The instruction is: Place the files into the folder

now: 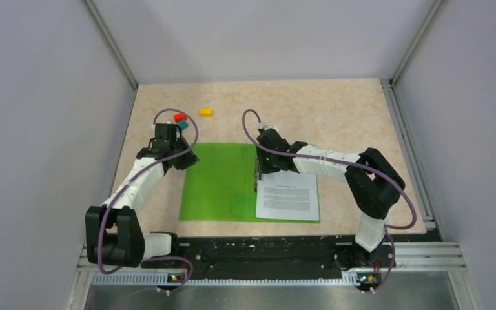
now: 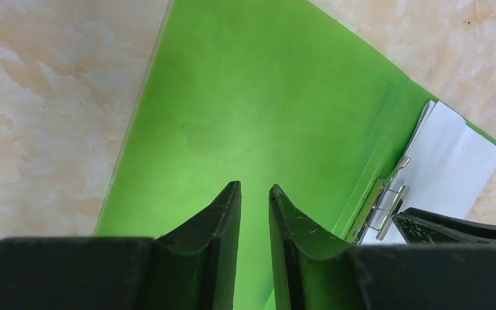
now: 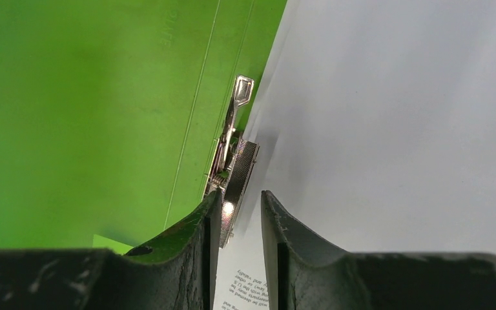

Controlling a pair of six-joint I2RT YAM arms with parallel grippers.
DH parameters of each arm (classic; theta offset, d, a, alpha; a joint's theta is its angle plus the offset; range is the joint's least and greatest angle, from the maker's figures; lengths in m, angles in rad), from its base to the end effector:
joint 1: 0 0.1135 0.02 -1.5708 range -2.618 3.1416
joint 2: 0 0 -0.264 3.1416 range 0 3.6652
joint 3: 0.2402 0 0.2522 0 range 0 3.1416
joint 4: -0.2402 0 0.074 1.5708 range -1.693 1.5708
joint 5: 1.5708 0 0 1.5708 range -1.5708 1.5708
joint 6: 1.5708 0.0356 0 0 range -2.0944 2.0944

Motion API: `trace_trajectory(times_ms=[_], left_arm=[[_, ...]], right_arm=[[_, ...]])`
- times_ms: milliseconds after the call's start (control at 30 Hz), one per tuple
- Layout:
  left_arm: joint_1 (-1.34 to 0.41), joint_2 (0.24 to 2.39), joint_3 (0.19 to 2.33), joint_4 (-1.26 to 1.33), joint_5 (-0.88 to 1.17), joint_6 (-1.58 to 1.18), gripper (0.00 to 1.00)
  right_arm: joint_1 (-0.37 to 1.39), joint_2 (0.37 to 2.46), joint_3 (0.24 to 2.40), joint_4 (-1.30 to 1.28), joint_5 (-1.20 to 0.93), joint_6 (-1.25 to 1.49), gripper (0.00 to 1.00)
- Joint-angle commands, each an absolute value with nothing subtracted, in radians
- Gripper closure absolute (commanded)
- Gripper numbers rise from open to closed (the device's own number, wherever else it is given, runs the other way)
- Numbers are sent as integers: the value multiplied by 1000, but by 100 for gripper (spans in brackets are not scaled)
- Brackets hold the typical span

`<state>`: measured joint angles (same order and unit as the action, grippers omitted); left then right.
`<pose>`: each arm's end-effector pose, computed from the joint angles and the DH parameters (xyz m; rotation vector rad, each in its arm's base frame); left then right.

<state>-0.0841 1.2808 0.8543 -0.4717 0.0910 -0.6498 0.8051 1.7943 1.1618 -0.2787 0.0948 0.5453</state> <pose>0.2593 -0.0251 0.2341 -0.6629 2.4241 -0.4220 0.2648 0.2706 0.1880 -0.2873 2.5172 0.4482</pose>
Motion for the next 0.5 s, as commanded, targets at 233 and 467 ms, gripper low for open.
trace_trajectory(times_ms=[233,467], left_arm=[[-32,1258,850,-442,124,-621,72],[-22,1257,840,-441,126,-620,72]], right_arm=[[841,1823,1211,-279,115,544,74],[846,1834,1217,-288,114,541,83]])
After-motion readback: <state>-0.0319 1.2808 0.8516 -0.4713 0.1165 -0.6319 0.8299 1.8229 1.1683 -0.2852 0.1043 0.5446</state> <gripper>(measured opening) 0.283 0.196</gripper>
